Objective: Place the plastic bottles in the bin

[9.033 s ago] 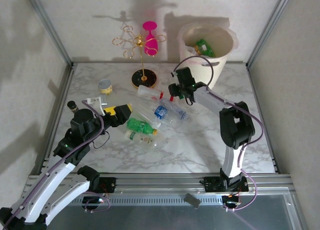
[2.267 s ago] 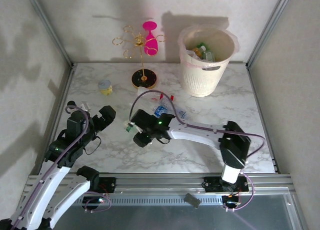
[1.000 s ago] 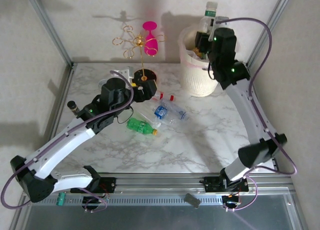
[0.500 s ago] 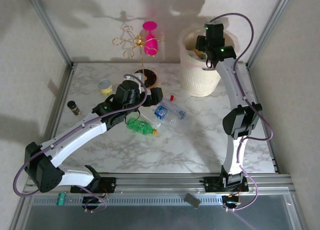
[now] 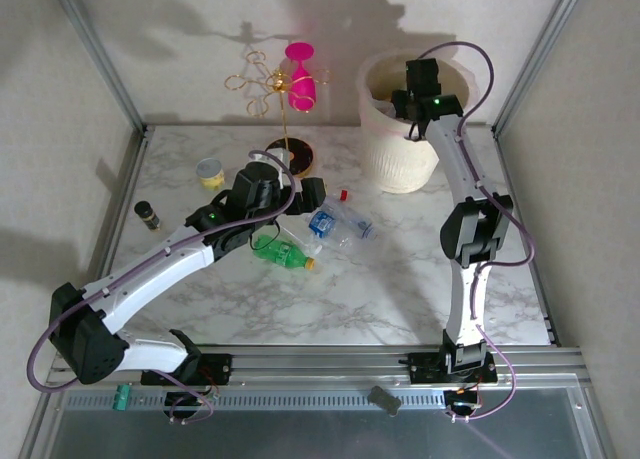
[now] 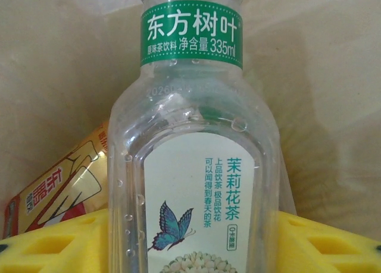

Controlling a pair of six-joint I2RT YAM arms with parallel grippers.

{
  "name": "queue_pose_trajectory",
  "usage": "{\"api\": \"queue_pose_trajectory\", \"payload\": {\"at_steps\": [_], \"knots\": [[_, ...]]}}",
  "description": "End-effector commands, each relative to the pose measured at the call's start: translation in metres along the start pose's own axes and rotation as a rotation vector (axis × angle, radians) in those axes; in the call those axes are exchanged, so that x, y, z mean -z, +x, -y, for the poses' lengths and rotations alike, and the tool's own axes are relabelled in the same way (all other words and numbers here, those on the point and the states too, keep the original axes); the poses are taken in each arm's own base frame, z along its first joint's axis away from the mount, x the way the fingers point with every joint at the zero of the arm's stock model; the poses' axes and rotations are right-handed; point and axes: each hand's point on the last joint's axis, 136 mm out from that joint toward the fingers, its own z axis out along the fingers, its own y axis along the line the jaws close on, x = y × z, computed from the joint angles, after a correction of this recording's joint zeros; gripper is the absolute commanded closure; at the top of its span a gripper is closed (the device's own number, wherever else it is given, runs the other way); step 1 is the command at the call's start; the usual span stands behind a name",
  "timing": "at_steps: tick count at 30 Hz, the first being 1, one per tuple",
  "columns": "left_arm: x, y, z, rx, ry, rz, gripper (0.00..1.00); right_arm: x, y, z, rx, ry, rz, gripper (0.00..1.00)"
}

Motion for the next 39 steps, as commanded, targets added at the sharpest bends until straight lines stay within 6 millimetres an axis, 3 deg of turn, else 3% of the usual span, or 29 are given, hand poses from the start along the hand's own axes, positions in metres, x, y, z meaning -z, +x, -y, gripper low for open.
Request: {"api": "queue_pose_trajectory", "payload": {"at_steps": [1,4,15,28,33,39], "knots": [[-0.004,0.004,-0.005,-0.015,-0.018,-0.008,0.0,-0.001,-0.003,0.0,-0.012,-0.007,0.002,0.3],[-0.003,0.004,-0.005,-0.016,-0.018,-0.009,0.0,0.002,-0.006,0.0,-0.01,-0.006,0.009,0.23],[0.006,-0.004,-0.002,-0.002,-0.012,0.014,0.0,0.023,-0.018,0.004,-0.007,-0.005,0.044,0.16],[0.048,-0.028,0.01,0.036,0.049,0.078,0.0,0.105,-0.065,0.002,-0.03,-0.071,0.197,0.13],[0.069,-0.036,0.01,0.075,0.065,0.114,0.0,0.141,-0.069,-0.017,0.037,-0.08,0.251,0.16],[0.092,-0.028,-0.011,0.194,0.019,0.137,0.0,0.195,-0.045,-0.071,0.138,-0.213,0.316,0.24]]}}
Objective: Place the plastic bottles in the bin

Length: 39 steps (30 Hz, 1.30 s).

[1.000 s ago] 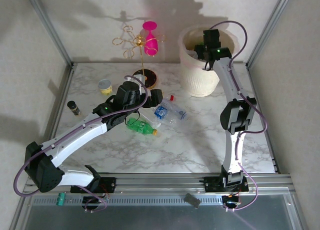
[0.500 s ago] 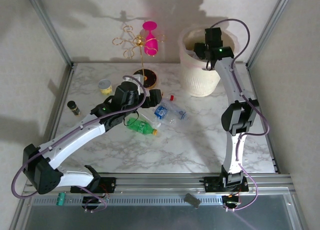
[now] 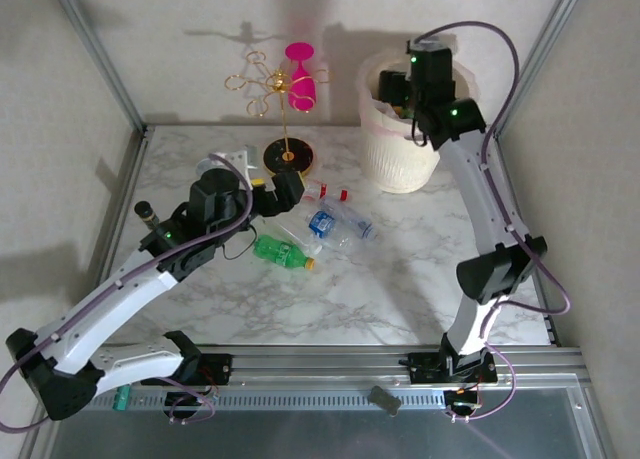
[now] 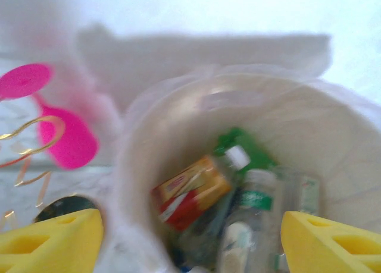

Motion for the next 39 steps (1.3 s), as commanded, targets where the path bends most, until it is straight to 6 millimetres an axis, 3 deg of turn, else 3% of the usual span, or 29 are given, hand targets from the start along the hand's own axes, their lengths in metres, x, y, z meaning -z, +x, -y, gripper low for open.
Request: {"api": "queue_pose_trajectory", "payload": {"at_steps": [1,7,13,19,23,26,33,39], "knots": [[0.015,0.009,-0.028,0.103,-0.093,0.01,0.0,0.032,-0.001,-0.032,0.056,-0.078,0.063,0.25],[0.037,0.041,-0.09,0.355,-0.31,0.008,0.0,0.063,0.043,-0.083,0.119,-0.216,0.009,0.28],[0.038,0.097,-0.142,0.579,-0.483,-0.074,0.0,0.085,0.081,-0.099,0.107,-0.293,-0.002,0.28],[0.014,0.136,-0.165,0.72,-0.498,-0.143,0.01,0.093,0.103,-0.093,0.091,-0.32,-0.014,0.29],[-0.002,0.144,-0.179,0.777,-0.517,-0.118,0.04,0.098,0.107,-0.088,0.095,-0.319,-0.005,0.29],[-0.016,0.149,-0.187,0.81,-0.529,-0.113,0.06,0.106,0.111,-0.096,0.11,-0.351,-0.002,0.29],[-0.052,0.157,-0.19,0.776,-0.551,-0.161,0.08,0.107,0.112,-0.09,0.142,-0.326,0.006,0.29],[-0.073,0.176,-0.199,0.769,-0.59,-0.214,0.13,0.105,0.113,-0.088,0.155,-0.309,0.012,0.28]]}}
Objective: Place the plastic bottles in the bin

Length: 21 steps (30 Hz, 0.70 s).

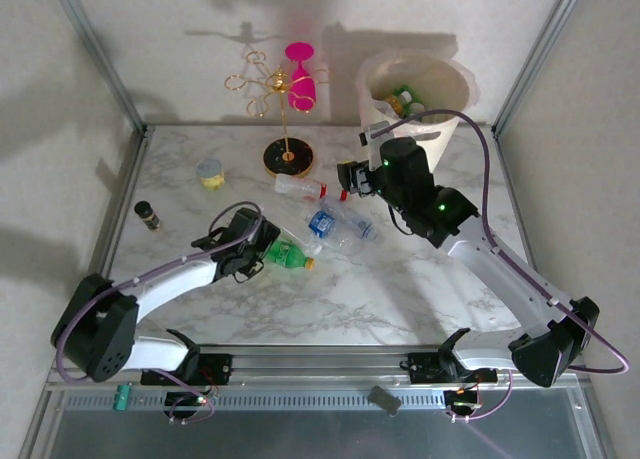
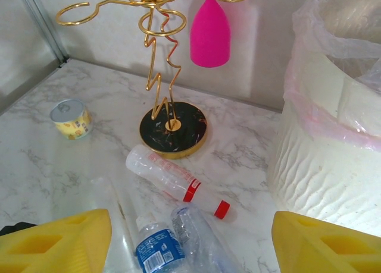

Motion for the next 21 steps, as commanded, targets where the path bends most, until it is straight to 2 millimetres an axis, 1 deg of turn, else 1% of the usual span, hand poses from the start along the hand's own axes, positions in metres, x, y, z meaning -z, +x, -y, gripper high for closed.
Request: {"api": "queue_pose_trajectory", "payload": {"at_steps": [1,7,12,15,17,21], "knots": [[-0.009,-0.001,0.014,0.023,0.034,-0.008,0.14,0.004,-0.006,0.002,0.018,0.017,0.035,0.28],[-0.029,0.006,0.003,0.009,-0.004,-0.03,0.26,-0.002,0.0,0.0,0.024,0.01,0.017,0.28],[-0.034,0.005,-0.004,-0.02,-0.031,-0.023,0.38,0.001,-0.004,0.0,0.019,0.009,0.022,0.28],[-0.03,0.001,-0.005,-0.044,-0.038,-0.005,0.43,0.004,-0.007,-0.001,0.01,-0.002,0.027,0.28],[-0.023,-0.003,-0.003,-0.062,-0.033,0.011,0.44,0.005,-0.008,-0.004,0.004,-0.017,0.025,0.28],[-0.002,-0.007,0.008,-0.102,0.015,0.035,0.44,0.012,-0.014,-0.008,-0.024,-0.045,0.038,0.28]]}}
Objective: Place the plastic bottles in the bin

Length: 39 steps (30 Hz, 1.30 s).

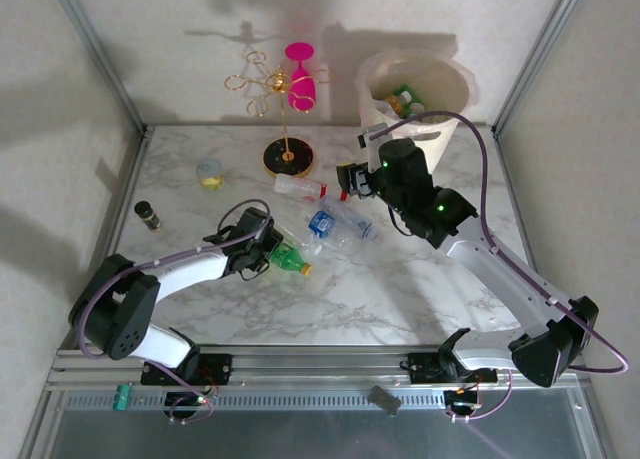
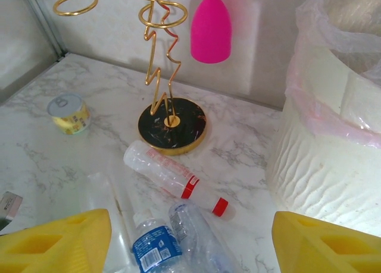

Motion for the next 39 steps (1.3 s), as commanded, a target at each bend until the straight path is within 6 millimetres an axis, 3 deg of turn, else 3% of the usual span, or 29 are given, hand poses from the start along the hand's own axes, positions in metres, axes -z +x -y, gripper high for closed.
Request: {"api": "queue_pose_trajectory", "payload": {"at_steps": [1,6,12,18,22,26,33,39], "knots": [[0.026,-0.014,0.01,-0.046,0.04,0.06,0.44,0.017,-0.02,-0.008,-0.041,-0.051,0.052,0.28],[0.072,-0.023,0.031,-0.14,0.146,0.117,0.42,0.025,-0.019,-0.022,-0.074,-0.14,0.047,0.28],[0.155,-0.028,0.075,-0.372,0.422,0.195,0.4,0.03,-0.016,-0.041,-0.1,-0.261,0.051,0.26],[0.253,-0.017,0.114,-0.591,0.784,0.27,0.39,0.043,-0.016,-0.084,-0.103,-0.528,0.038,0.22],[0.3,-0.01,0.128,-0.679,0.918,0.296,0.39,0.062,-0.012,-0.12,-0.09,-0.774,-0.002,0.18],[0.324,-0.001,0.136,-0.734,1.014,0.287,0.39,0.083,0.0,-0.154,-0.108,-1.051,-0.088,0.12],[0.343,0.011,0.146,-0.77,1.118,0.255,0.39,0.109,0.0,-0.181,-0.145,-1.281,-0.099,0.01],[0.349,0.018,0.151,-0.773,1.173,0.221,0.39,0.103,0.005,-0.201,-0.136,-1.307,-0.132,0.01]]}}
